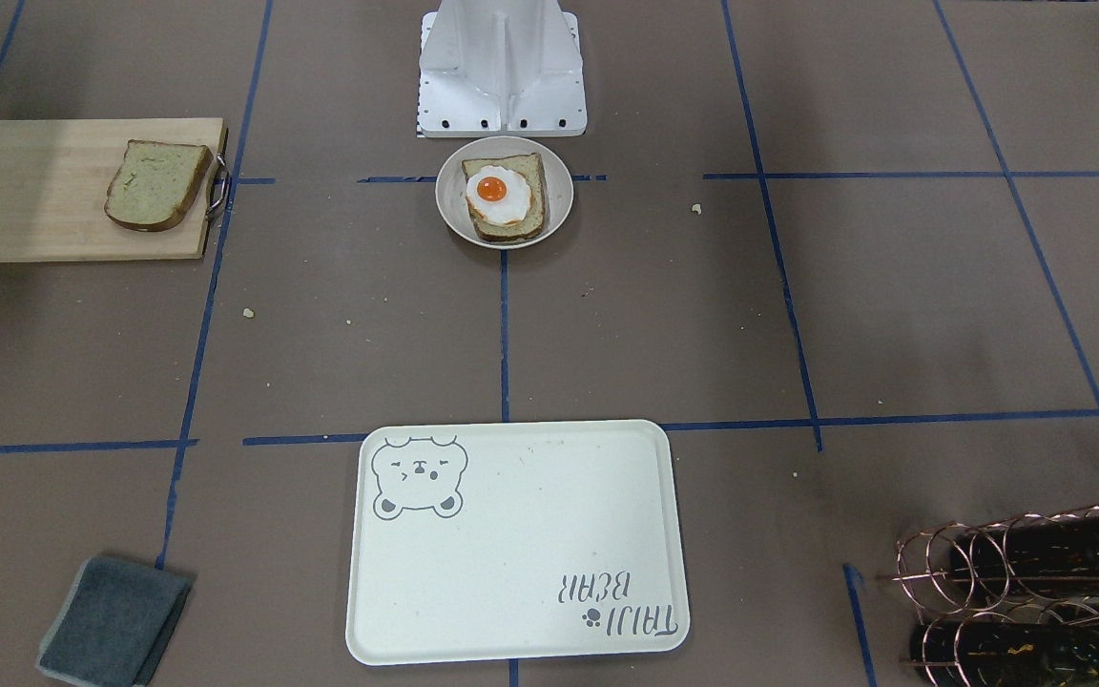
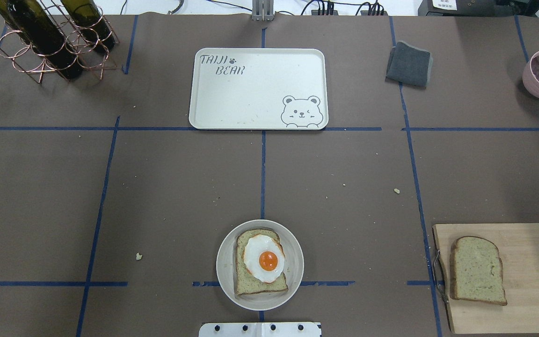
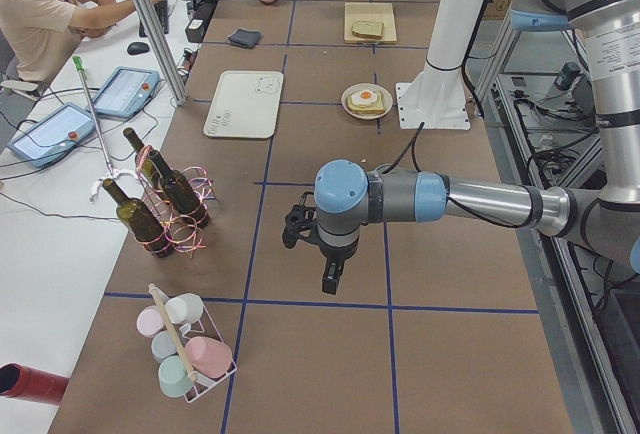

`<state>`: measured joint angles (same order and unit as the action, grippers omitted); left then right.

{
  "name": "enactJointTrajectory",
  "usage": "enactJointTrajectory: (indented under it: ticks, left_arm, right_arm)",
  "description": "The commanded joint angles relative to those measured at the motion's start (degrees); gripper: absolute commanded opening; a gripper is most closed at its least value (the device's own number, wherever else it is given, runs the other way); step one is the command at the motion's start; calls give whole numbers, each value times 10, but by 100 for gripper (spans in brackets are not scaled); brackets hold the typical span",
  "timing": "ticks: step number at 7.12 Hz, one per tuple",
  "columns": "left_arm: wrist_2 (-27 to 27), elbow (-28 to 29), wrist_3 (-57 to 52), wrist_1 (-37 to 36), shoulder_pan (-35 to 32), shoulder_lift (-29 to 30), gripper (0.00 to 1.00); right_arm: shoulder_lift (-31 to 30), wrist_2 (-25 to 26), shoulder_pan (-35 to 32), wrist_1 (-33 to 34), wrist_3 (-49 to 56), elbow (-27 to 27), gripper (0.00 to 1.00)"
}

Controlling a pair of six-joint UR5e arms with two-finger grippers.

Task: Make sandwich and place on tray
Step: 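Move the right gripper toward the bread slice on the wooden board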

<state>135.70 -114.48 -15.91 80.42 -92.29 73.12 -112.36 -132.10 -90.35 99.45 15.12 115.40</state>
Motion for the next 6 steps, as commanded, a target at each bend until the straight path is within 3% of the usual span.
enactJointTrajectory:
  ticks: [1, 3, 6]
  left_arm:
    - [0, 0, 0, 0, 1, 2, 100]
    - [2, 0, 0, 0, 0, 2, 100]
    - [3, -1, 0, 1, 0, 8, 100]
  right_arm:
    - [0, 1, 0, 0, 0, 0, 100]
    - [4, 0, 0, -22, -3, 1, 100]
    - [32, -13, 24, -113, -31, 11, 100]
